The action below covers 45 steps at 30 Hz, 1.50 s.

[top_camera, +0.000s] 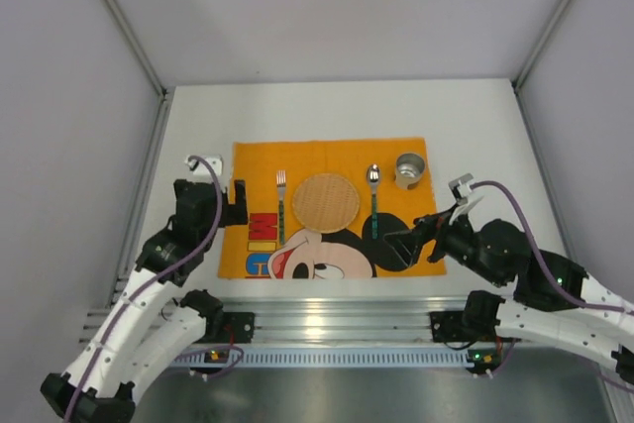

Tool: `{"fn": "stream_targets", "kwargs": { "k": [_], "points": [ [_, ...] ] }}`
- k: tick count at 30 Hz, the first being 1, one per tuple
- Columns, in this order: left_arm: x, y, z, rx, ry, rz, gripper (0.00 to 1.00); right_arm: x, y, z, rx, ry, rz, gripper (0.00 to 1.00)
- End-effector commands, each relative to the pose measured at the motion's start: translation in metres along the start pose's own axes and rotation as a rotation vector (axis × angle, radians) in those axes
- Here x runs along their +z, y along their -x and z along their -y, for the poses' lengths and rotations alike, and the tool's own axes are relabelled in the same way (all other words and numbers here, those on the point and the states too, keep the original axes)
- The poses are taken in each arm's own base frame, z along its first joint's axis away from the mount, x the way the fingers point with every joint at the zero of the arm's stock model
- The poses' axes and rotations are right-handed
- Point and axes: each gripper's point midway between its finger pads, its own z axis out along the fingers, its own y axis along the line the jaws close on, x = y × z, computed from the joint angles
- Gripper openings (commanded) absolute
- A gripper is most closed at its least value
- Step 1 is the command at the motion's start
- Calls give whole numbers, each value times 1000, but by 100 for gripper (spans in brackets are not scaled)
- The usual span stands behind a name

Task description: Set the dinner table for one person

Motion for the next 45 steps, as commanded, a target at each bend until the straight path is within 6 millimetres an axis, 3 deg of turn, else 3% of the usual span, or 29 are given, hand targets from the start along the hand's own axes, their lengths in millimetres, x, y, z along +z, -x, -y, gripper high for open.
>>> {"fn": "stream_targets", "kwargs": {
  "k": [1, 3, 5, 6, 8, 9, 10, 11, 12, 14, 17, 22, 23, 24, 30, 31, 33, 34, 35, 37, 38, 41, 45],
  "points": [
    [31, 35, 10, 65, -16, 262, 98, -7, 13, 2, -32, -23, 20, 100],
    [51, 17, 13, 92, -4, 231, 99, -11, 15, 1, -39, -26, 2, 100],
    [79, 12, 19, 95, 1, 221, 99, -11, 15, 2, -45, -34, -2, 100],
    [100, -6, 16, 136, 17, 161, 99, -10, 15, 6, -48, -50, 3, 100],
    [117, 0, 8, 90, 69, 200, 98, -7, 13, 10, -55, -77, 1, 100],
    [130, -11, -5, 83, 113, 170, 99, -6, 13, 12, -51, -93, 1, 100],
    [135, -12, -8, 59, 116, 183, 99, -4, 13, 12, -54, -100, -4, 100],
    [139, 6, -7, 2, 102, 279, 99, 0, 11, 11, -60, -110, -18, 100],
    [143, -6, -15, -5, 111, 277, 99, 3, 11, 11, -71, -115, -29, 100],
    [150, -10, -15, -9, 84, 322, 98, 11, 13, 7, -105, -128, -51, 100],
    [168, -31, -20, -27, 69, 276, 98, 22, 23, 2, -167, -153, -66, 100],
    [190, -33, -19, -43, 47, 234, 98, 43, 34, -1, -262, -181, -66, 100],
    [196, -25, -21, -52, 49, 229, 98, 50, 29, -2, -277, -174, -90, 100],
    [200, -30, -17, -34, 15, 206, 98, 54, 27, -3, -279, -166, -101, 100],
    [198, -23, -41, -78, 27, 262, 99, 81, 20, 1, -160, -80, -184, 100],
    [195, -10, -38, -70, -1, 317, 99, 84, 20, 3, -149, -75, -192, 100],
    [198, -46, -36, -54, -20, 309, 99, 85, 25, 8, -149, -73, -195, 100],
    [193, -28, -37, -58, -17, 407, 99, 85, 26, 9, -157, -71, -192, 100],
    [200, -46, -36, -69, -17, 278, 98, 84, 28, 10, -170, -71, -189, 100],
    [193, -30, -36, -57, -20, 380, 98, 80, 28, 11, -171, -69, -190, 100],
    [196, -44, -39, -62, -2, 329, 98, 80, 26, 13, -168, -72, -195, 100],
    [194, -30, -38, -64, -10, 366, 98, 78, 21, 18, -131, -89, -205, 100],
    [194, -35, -38, -63, -8, 343, 99, 81, 19, 19, -81, -103, -212, 100]
  ]
}}
